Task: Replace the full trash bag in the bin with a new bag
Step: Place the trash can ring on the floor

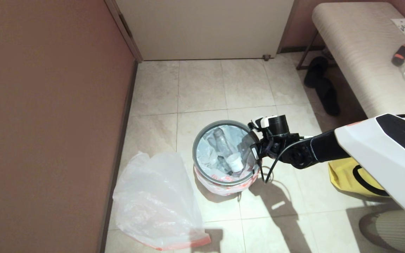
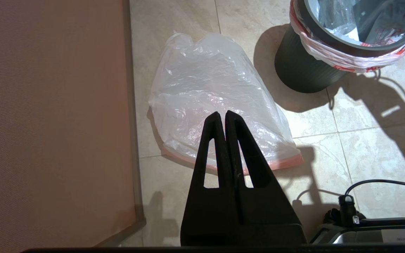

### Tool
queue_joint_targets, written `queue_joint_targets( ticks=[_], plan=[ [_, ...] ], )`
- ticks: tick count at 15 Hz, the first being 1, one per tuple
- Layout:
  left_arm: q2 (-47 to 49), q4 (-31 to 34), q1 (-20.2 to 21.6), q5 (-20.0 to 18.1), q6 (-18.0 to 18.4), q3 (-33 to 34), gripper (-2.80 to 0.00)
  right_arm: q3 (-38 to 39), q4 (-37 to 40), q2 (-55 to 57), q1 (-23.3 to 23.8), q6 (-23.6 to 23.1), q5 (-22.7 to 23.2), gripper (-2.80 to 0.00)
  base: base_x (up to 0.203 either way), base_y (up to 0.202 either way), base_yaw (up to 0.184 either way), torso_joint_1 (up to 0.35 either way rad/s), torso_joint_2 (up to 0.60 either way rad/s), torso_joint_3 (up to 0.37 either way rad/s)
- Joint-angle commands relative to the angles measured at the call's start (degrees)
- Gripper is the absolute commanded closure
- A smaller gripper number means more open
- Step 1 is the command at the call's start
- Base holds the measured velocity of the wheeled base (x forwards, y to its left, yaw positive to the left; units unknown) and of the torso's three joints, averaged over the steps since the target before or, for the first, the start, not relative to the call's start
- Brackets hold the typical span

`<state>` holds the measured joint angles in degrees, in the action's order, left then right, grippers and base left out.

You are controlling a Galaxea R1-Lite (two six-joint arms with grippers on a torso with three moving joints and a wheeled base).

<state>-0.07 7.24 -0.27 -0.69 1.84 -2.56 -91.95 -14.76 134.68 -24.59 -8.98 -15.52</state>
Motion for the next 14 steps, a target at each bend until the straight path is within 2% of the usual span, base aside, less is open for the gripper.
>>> queue_joint_targets(
  ticks=[1,7,11,12,14],
  plan=[
    [0.07,0.05,0.00,-0.01,0.00,0.01,0.00,-0.09,-0.09,0.32,-0.02,-0.08,-0.05,0.00,0.000,0.000,0.000,0.000,0.00,0.000],
    [0.07,0.01,0.00,-0.01,-0.01,0.01,0.00,0.46,0.69,-2.33,-1.27,-0.26,-1.27,0.00,0.000,0.000,0.000,0.000,0.00,0.000],
    [0.07,0.05,0.00,-0.01,0.00,0.01,0.00,0.46,6.71,-4.83,-1.95,-0.06,-1.14,0.00,0.000,0.000,0.000,0.000,0.00,0.000],
    [0.07,0.05,0.00,-0.01,0.00,0.01,0.00,0.33,8.47,-4.92,-1.94,0.58,-0.88,0.00,0.000,0.000,0.000,0.000,0.00,0.000],
    [0.07,0.05,0.00,-0.01,0.00,0.01,0.00,-0.98,13.59,-5.32,-1.71,4.96,1.84,0.00,0.000,0.000,0.000,0.000,0.00,0.000]
  ],
)
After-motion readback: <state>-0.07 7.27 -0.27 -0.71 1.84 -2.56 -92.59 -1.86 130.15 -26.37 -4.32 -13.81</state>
